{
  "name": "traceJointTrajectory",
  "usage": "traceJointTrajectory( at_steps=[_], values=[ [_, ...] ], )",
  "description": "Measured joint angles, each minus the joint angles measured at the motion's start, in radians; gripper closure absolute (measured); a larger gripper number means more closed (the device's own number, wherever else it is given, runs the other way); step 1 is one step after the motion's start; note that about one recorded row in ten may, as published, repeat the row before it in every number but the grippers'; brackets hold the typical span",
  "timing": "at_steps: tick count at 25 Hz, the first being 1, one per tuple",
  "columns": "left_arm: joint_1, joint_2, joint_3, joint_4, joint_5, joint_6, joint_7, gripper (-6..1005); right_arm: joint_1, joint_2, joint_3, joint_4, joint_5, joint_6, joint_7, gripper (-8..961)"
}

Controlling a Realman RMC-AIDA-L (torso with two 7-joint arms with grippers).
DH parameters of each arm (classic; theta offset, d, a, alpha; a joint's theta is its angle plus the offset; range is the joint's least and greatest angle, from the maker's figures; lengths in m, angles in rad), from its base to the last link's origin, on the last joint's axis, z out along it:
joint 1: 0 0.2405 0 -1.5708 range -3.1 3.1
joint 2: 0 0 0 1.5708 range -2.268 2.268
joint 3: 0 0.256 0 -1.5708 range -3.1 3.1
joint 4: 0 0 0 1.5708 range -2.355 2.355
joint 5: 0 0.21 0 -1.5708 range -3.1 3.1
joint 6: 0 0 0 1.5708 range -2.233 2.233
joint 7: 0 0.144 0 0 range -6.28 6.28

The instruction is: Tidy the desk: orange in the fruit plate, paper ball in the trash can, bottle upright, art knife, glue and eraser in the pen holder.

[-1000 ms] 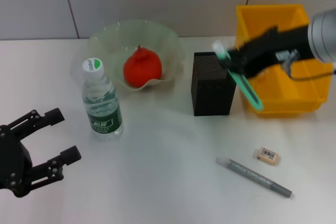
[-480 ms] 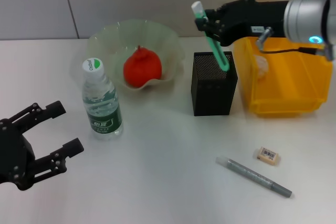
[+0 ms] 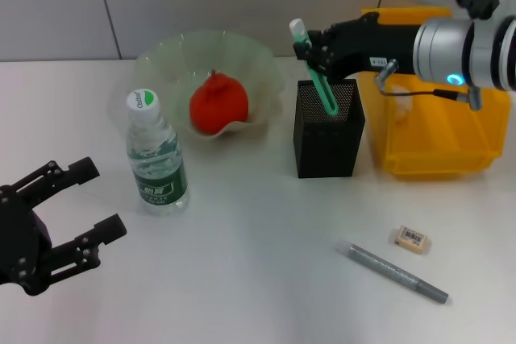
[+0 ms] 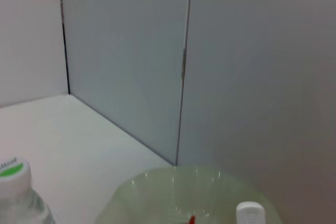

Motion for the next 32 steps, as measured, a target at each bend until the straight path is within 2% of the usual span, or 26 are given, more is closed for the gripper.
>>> traceJointTrajectory(
  at_steps=[6, 9, 14, 15, 16, 17, 18, 20, 21, 22, 24, 26, 32],
  values=[
    [0.010, 0.000, 0.000, -0.004, 0.000, 0.004, -0.007, 184, 0.009, 0.000, -0.007, 0.038, -0.001, 0.011, -0.007, 779],
    [0.012, 0.000, 0.000, -0.004, 0.000, 0.004, -0.011, 184, 0.001, 0.001, -0.004, 0.034, -0.001, 0.007, 0.000, 727],
    [0.017, 0.003, 0.000, -0.005, 0.000, 0.010, -0.013, 184, -0.053, -0.002, 0.000, -0.093, -0.032, -0.066, 0.066, 640],
    [0.017, 0.003, 0.000, -0.005, 0.000, 0.010, -0.013, 184, -0.069, -0.002, 0.001, -0.146, -0.068, -0.112, 0.110, 622],
    [0.017, 0.003, 0.000, -0.005, 0.000, 0.014, -0.013, 185, -0.089, -0.002, 0.004, -0.260, -0.171, -0.204, 0.219, 605],
    [0.017, 0.003, 0.000, -0.005, 0.000, 0.014, -0.013, 185, -0.089, -0.002, 0.004, -0.260, -0.171, -0.204, 0.219, 588],
    [0.017, 0.005, 0.000, -0.004, 0.000, 0.021, -0.013, 185, -0.092, -0.002, 0.006, -0.324, -0.247, -0.268, 0.292, 571],
    [0.017, 0.005, 0.000, 0.001, 0.000, 0.026, -0.013, 185, -0.084, -0.002, 0.012, -0.443, -0.400, -0.427, 0.431, 537],
    [0.017, 0.006, 0.000, 0.001, 0.000, 0.027, -0.013, 185, -0.058, -0.002, 0.013, -0.513, -0.501, -0.564, 0.517, 520],
    [0.016, 0.007, 0.000, 0.002, 0.000, 0.030, -0.013, 185, -0.058, -0.002, 0.013, -0.513, -0.501, -0.564, 0.517, 503],
    [0.015, 0.007, 0.000, 0.004, 0.000, 0.032, -0.013, 185, -0.016, -0.002, 0.016, -0.550, -0.589, -0.717, 0.580, 486],
    [0.014, 0.007, 0.000, 0.006, 0.000, 0.034, -0.011, 185, 0.037, -0.001, 0.026, -0.534, -0.655, -0.882, 0.620, 487],
    [0.010, 0.006, 0.000, 0.007, 0.000, 0.038, -0.005, 185, 0.066, -0.001, 0.012, -0.409, -0.697, -0.940, 0.619, 489]
  ],
)
